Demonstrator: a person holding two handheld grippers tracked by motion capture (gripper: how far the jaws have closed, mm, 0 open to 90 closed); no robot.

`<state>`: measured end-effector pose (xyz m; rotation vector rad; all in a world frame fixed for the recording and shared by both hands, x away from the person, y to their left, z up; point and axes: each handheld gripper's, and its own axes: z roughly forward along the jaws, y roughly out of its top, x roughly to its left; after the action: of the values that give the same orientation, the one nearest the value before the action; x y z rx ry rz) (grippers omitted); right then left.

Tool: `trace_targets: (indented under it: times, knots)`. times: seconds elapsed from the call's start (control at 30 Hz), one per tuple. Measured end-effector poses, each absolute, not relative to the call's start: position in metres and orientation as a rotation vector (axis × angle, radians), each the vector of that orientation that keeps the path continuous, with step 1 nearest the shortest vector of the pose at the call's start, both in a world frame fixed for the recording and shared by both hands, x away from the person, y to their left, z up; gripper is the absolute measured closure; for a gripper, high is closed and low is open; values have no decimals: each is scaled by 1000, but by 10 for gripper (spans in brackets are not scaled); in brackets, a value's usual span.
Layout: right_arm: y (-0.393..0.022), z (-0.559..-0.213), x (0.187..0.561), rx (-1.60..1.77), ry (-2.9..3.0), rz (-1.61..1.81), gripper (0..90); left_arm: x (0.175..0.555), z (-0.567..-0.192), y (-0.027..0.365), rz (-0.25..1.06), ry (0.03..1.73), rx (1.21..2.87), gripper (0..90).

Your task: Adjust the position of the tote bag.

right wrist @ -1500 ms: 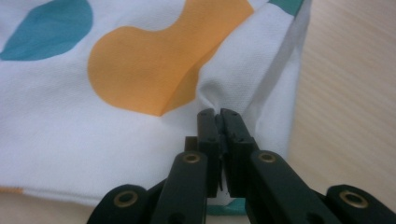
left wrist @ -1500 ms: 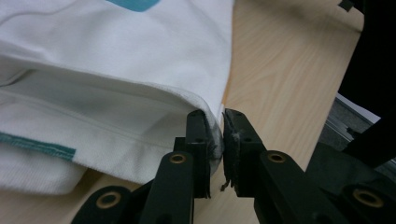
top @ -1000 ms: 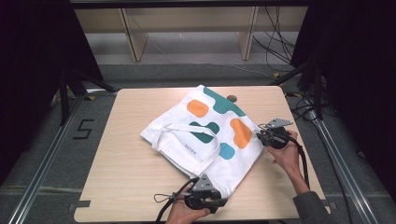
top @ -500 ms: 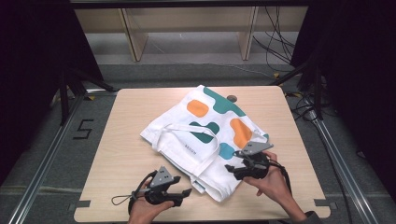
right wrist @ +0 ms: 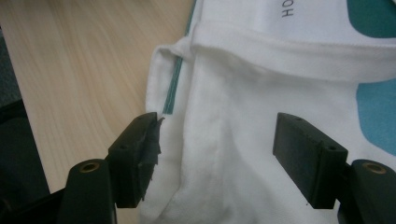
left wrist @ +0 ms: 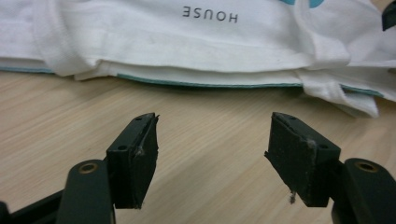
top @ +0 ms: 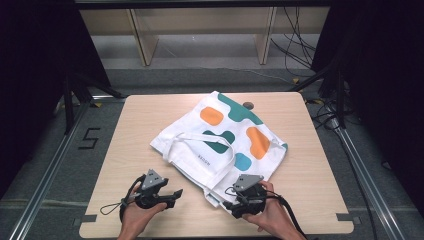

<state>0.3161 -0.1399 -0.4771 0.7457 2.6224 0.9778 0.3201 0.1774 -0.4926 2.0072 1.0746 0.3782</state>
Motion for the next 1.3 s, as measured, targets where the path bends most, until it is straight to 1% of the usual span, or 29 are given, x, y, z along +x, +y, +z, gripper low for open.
trace_targets:
  times: [0.13, 0.23, 0.27, 0.3, 0.33, 0.37, 0.43, 0.47, 0.5, 0.67, 0.7, 0.73, 0.77, 0.8, 0.83, 0.87, 0.93, 0.97, 1.0, 1.1, 1.23, 1.3]
  knots:
    - [-139, -484, 317, 670, 2617, 862, 361, 323, -494, 184, 392, 1100, 2012, 302]
    - [-141, -486, 314, 751, 2622, 829, 397, 324, -495, 188, 403, 1102, 2013, 294]
    - [-145, -485, 313, 759, 2640, 814, 450, 324, -495, 188, 407, 1119, 2005, 293]
    - [-145, -485, 313, 759, 2640, 814, 450, 325, -495, 190, 411, 1116, 2012, 293]
    - [-150, -485, 315, 696, 2620, 758, 485, 325, -495, 190, 426, 1125, 1997, 291]
    - [-151, -485, 313, 712, 2626, 773, 521, 324, -495, 191, 419, 1126, 1994, 290]
    - [-156, -486, 310, 711, 2637, 761, 605, 325, -495, 194, 425, 1124, 2002, 288]
    - [-158, -487, 307, 741, 2640, 765, 648, 324, -495, 194, 426, 1150, 1991, 283]
    - [-165, -488, 308, 684, 2639, 756, 691, 325, -495, 195, 437, 1147, 1990, 277]
    - [-194, -480, 305, 776, 2596, 775, 835, 325, -494, 197, 462, 1165, 1993, 271]
    - [-206, -479, 310, 694, 2560, 719, 848, 325, -494, 198, 461, 1180, 1997, 271]
    - [-221, -474, 312, 761, 2549, 755, 856, 326, -494, 197, 459, 1184, 1991, 267]
    - [-221, -474, 312, 761, 2549, 755, 856, 326, -494, 197, 459, 1184, 1991, 264]
    - [-234, -471, 313, 838, 2506, 822, 860, 327, -495, 197, 461, 1178, 1995, 261]
    - [-234, -471, 313, 838, 2506, 822, 860, 327, -494, 197, 475, 1189, 2001, 261]
    - [-249, -468, 317, 884, 2485, 846, 863, 330, -494, 198, 503, 1176, 2035, 261]
    - [-255, -466, 319, 906, 2465, 863, 865, 331, -494, 197, 512, 1182, 2041, 261]
    - [-261, -465, 320, 923, 2449, 870, 865, 333, -497, 194, 516, 1202, 2005, 261]
    - [-267, -464, 322, 935, 2442, 876, 865, 335, -496, 197, 527, 1177, 2061, 261]
    - [-278, -463, 326, 989, 2416, 902, 865, 340, -499, 191, 536, 1194, 2045, 261]
    - [-284, -462, 331, 965, 2401, 931, 865, 345, -505, 182, 536, 1174, 2118, 262]
    - [-284, -462, 331, 967, 2407, 922, 865, 349, -508, 179, 544, 1166, 2120, 262]
